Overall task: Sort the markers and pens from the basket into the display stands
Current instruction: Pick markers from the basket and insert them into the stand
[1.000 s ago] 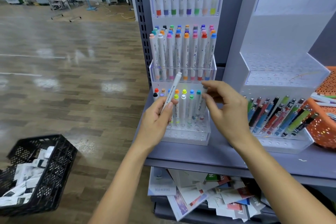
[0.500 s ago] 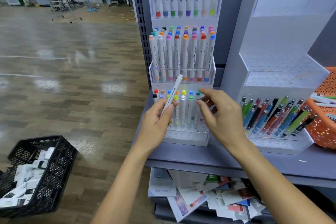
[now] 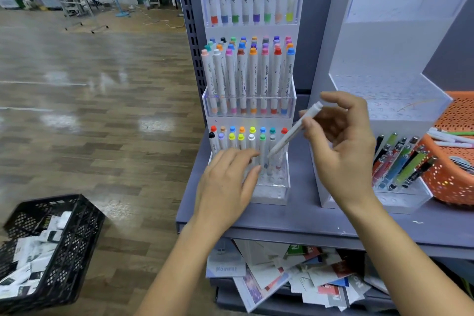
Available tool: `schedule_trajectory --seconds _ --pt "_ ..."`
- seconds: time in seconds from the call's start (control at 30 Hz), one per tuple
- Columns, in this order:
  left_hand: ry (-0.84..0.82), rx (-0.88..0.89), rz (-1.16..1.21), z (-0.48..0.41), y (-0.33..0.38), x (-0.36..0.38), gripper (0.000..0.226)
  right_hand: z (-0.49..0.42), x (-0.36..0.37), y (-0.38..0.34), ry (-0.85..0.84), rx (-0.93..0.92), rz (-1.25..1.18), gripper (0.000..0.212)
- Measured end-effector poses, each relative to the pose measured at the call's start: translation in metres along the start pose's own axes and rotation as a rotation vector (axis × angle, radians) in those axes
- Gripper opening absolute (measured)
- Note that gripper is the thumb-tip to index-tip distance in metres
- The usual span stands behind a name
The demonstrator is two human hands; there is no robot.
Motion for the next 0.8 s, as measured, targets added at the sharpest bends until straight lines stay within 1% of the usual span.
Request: schedule_trajectory --seconds 0.07,0.13,0.3,0.4,0.5,0.6,0.8 --pt "-0.002 0.006 -0.094 0.005 -0.008 0.002 0.028 -0.002 -0.004 0.000 -0.011 -0.074 0.146 0.029" --pt "-0.012 -0.008 -0.138 0.010 -0.015 0.005 0.027 -0.001 -0.003 0.005 -0.032 -0.099 0.231 0.028" --pt "-0.027 -0.039 -0.163 0.018 -0.020 0.009 0.026 0.008 0.009 0.018 -0.077 -0.127 0.332 0.020" --pt "-0.036 -0.043 -0.164 0.019 -0.022 0.012 0.026 0.012 0.018 0.024 -0.133 -0.138 0.371 0.019" --pt "-0.039 -0.048 -0.156 0.018 -0.023 0.013 0.026 0.017 0.026 0.034 -0.208 -0.117 0.462 0.023" --pt "-0.034 -0.067 -0.132 0.018 -0.026 0.013 0.026 0.020 0.029 0.042 -0.234 -0.087 0.527 0.026" --pt "-0.013 -0.106 -0.049 0.019 -0.031 0.014 0.026 0.021 0.028 0.049 -0.197 0.005 0.463 0.022"
Point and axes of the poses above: each hand's wrist, its own z-axis away from the middle knuckle, its own x-axis out of the palm, y = z × x, the point moved 9 cm from there along -z, towards the middle knuckle, and after that the axes turned 8 degrees about -z, right-handed, at the moved point
